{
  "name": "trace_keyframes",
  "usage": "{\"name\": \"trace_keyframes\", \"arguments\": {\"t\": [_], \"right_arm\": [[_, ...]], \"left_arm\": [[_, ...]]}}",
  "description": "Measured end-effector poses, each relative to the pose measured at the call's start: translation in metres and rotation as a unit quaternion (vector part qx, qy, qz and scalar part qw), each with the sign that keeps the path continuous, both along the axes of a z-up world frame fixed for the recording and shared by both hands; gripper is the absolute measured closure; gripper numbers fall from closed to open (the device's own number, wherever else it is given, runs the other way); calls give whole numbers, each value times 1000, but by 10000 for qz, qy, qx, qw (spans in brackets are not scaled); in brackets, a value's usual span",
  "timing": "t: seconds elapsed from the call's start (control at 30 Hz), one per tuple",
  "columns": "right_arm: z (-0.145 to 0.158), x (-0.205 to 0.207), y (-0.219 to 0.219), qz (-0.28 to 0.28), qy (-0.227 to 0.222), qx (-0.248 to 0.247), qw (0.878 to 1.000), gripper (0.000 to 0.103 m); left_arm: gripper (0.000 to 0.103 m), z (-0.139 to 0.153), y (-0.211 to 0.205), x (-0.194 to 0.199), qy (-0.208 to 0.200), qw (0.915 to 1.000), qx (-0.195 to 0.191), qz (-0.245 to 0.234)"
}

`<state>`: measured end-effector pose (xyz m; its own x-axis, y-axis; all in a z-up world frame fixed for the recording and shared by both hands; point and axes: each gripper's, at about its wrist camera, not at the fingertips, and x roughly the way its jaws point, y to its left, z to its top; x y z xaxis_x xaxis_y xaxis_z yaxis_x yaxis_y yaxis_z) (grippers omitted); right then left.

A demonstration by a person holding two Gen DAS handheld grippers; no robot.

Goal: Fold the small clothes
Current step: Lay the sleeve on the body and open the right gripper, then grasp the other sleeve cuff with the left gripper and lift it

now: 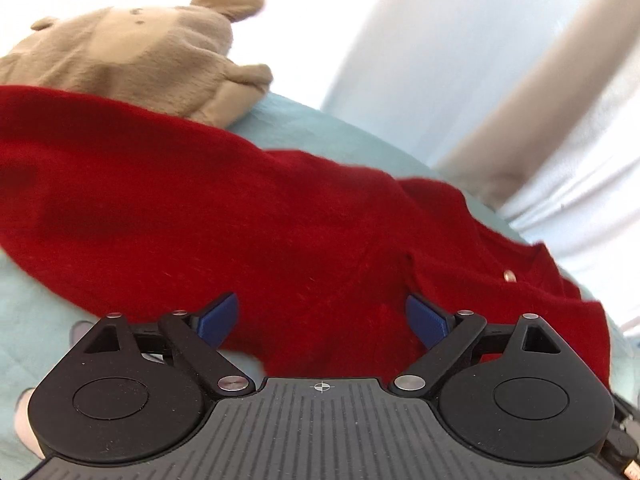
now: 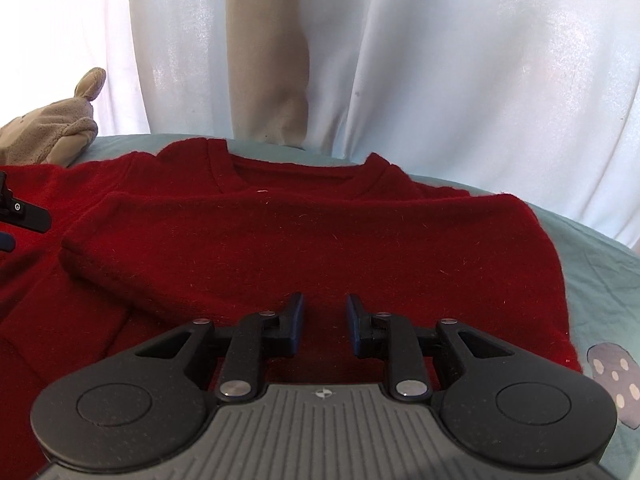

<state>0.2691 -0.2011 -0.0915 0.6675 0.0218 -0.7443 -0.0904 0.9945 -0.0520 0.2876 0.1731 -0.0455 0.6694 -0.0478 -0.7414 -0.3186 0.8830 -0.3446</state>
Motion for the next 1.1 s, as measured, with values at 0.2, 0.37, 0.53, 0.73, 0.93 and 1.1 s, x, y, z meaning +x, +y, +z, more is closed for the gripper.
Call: {"name": "trace_keyframes", "arguments": {"t": [0.2,0.37,0.53,0.73,0.93,1.1], "right_arm": [[18,-36,-9,-90,-192,219,9995,38],[23,-51,-7,-34,-102,383,9992,36],[31,-56,2,-9,-146,431,9990,34],[36,-54,14,-16,-163,372,9992,33],[39,-52,24,-21,-134,355,9993,33],[42,-49,35,84,-135,243,9996,33]], "left_arm": [[8,-1,126,-57,-647,9798,-458,1837],[9,-18,209,-95,-941,9407,-847,3147],[10,-38,260,-121,-1310,8940,-1546,3996],[17,-62,289,-127,-1748,8613,-2287,4187],[44,-69,314,-117,-1809,8627,-2254,4150],[66,-78,325,-111,-1778,8606,-2387,4134]]}}
